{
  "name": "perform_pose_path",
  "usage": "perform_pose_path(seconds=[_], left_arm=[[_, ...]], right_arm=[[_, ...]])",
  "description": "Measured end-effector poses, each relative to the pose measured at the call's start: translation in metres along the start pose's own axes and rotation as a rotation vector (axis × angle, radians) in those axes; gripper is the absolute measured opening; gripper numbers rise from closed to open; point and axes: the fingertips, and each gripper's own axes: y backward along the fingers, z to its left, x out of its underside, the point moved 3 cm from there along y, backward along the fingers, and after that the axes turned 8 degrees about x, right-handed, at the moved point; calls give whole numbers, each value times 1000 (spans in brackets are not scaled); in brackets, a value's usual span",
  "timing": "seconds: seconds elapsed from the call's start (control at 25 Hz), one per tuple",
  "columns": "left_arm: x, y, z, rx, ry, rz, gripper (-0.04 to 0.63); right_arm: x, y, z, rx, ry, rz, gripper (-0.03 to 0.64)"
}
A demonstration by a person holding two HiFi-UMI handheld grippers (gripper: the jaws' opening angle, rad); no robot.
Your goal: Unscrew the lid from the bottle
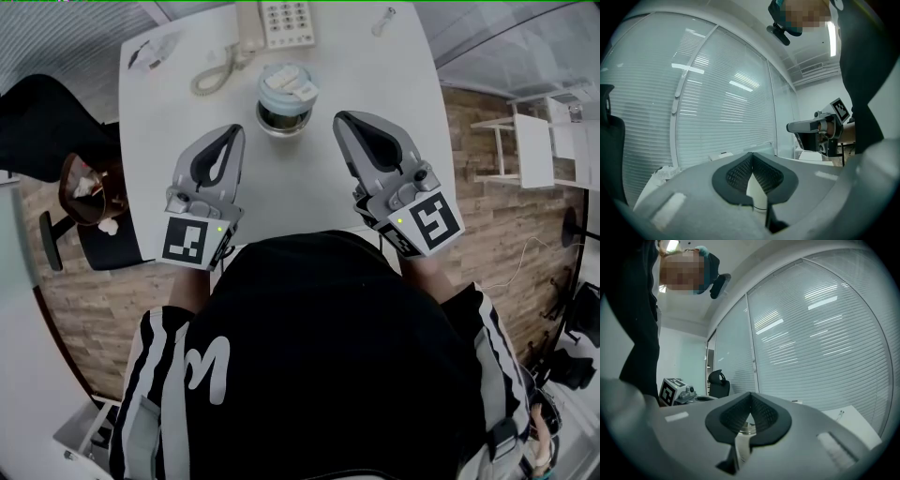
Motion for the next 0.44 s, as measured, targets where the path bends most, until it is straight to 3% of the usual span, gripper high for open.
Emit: perform_pose_path(seconds=[0.44], left_arm=[[0,1,3,-13,-23,5,2]], right_arm=[[-1,1,-1,-8,1,1,-2]])
